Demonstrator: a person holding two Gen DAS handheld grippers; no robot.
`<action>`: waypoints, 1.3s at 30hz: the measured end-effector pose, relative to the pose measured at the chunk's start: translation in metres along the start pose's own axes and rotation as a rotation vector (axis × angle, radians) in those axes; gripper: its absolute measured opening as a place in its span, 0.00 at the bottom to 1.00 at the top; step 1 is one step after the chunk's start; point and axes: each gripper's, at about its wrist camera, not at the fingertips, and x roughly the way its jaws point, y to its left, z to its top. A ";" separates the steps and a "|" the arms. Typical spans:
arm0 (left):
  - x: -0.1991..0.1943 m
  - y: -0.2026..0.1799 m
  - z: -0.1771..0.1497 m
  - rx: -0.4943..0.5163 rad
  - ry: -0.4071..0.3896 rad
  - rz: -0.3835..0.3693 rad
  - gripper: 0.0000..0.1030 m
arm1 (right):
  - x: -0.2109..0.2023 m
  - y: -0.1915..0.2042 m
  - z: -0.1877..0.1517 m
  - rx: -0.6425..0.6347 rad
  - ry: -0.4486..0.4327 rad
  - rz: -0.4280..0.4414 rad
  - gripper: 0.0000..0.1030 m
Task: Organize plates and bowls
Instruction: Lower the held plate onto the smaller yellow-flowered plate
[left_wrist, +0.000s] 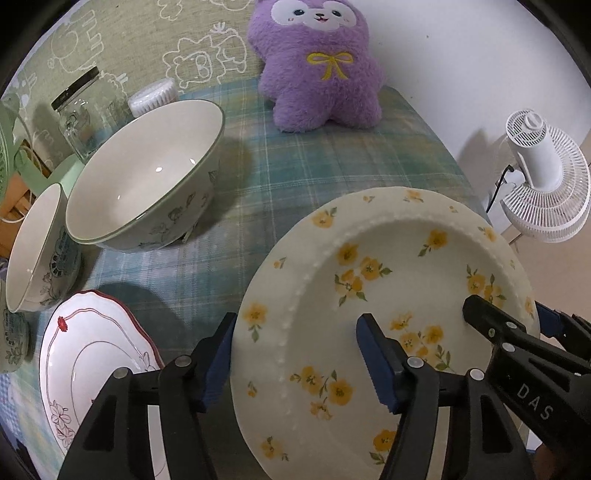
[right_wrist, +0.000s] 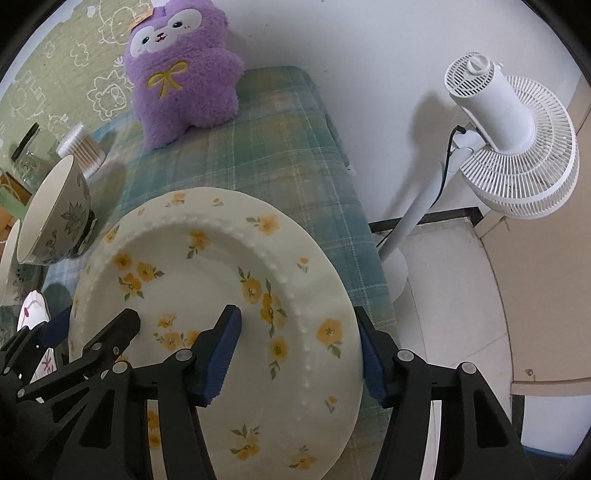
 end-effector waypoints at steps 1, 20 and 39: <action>0.000 0.000 0.000 0.000 0.000 0.001 0.64 | 0.000 0.000 0.000 0.003 0.001 -0.003 0.62; -0.025 0.005 -0.006 0.007 0.002 -0.010 0.58 | -0.025 0.004 -0.006 -0.004 0.004 -0.021 0.62; -0.085 0.041 -0.056 0.013 -0.059 -0.025 0.58 | -0.086 0.039 -0.056 -0.015 -0.044 -0.013 0.62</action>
